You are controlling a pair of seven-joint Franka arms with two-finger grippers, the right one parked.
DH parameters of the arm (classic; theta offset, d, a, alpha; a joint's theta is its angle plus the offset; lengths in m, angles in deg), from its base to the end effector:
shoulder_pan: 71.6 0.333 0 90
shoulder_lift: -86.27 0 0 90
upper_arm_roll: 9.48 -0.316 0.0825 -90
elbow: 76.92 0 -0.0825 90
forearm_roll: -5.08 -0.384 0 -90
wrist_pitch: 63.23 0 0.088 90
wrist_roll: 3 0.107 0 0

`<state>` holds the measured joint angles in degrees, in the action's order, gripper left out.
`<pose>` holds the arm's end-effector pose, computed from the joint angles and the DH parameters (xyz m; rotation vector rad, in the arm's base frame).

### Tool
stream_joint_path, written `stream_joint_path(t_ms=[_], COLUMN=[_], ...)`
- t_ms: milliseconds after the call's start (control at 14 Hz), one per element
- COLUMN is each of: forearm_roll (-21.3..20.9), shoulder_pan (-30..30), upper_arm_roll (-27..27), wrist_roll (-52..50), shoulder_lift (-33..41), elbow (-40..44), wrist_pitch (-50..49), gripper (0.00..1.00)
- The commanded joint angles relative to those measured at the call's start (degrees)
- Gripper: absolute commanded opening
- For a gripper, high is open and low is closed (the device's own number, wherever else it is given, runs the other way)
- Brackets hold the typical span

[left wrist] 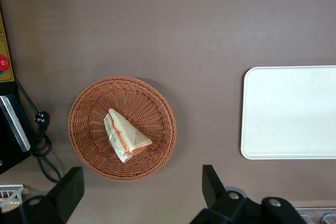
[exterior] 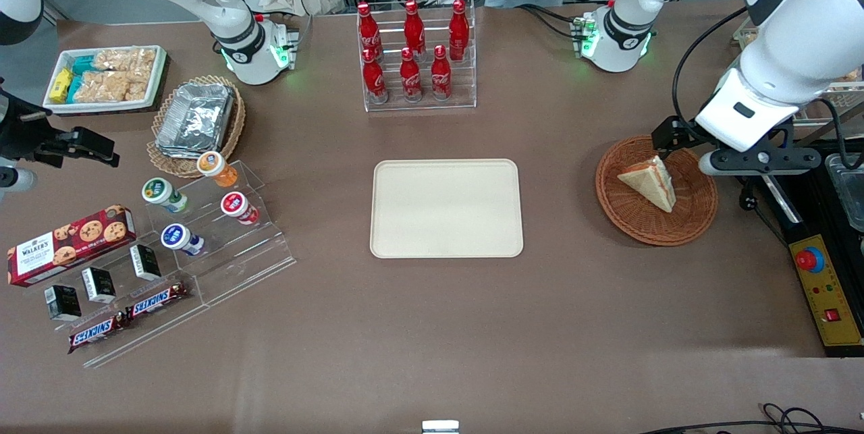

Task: Place sandwich from basket to tray
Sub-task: 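Move the open left gripper over the wrapped sandwich in the wicker basket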

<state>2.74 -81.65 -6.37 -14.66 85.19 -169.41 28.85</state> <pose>0.5483 -0.1236 0.5967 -3.0968 0.0437 0.0261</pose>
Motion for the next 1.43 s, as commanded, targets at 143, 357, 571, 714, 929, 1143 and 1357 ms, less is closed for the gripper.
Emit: stream_joint_path(t_ms=[143,357,571,714,929,1143,1357], forearm_roll=[0.1,2.2,2.9,2.9,2.9,2.6,2.5], shoulder_pan=[0.5,1.5,1.9,1.9,1.9,1.9,2.0], upper_arm_roll=[0.0,-1.6,-2.3,-3.6,-5.8,-5.9,-6.1], wrist_roll=[0.4,0.1,-5.4,-6.4,-12.4,-20.1,-23.9], shoulder_lift=[0.4,0.7,4.1,7.0,9.0,10.8,16.2], elbow=[0.4,-0.7,-5.2,-9.2,-11.8,-16.0,-24.6], wrist_pitch=[-1.0,-0.9,-0.6,-0.2,-0.2,1.7,7.0], gripper=[1.0,1.0,1.0,1.0,1.0,1.0,1.0])
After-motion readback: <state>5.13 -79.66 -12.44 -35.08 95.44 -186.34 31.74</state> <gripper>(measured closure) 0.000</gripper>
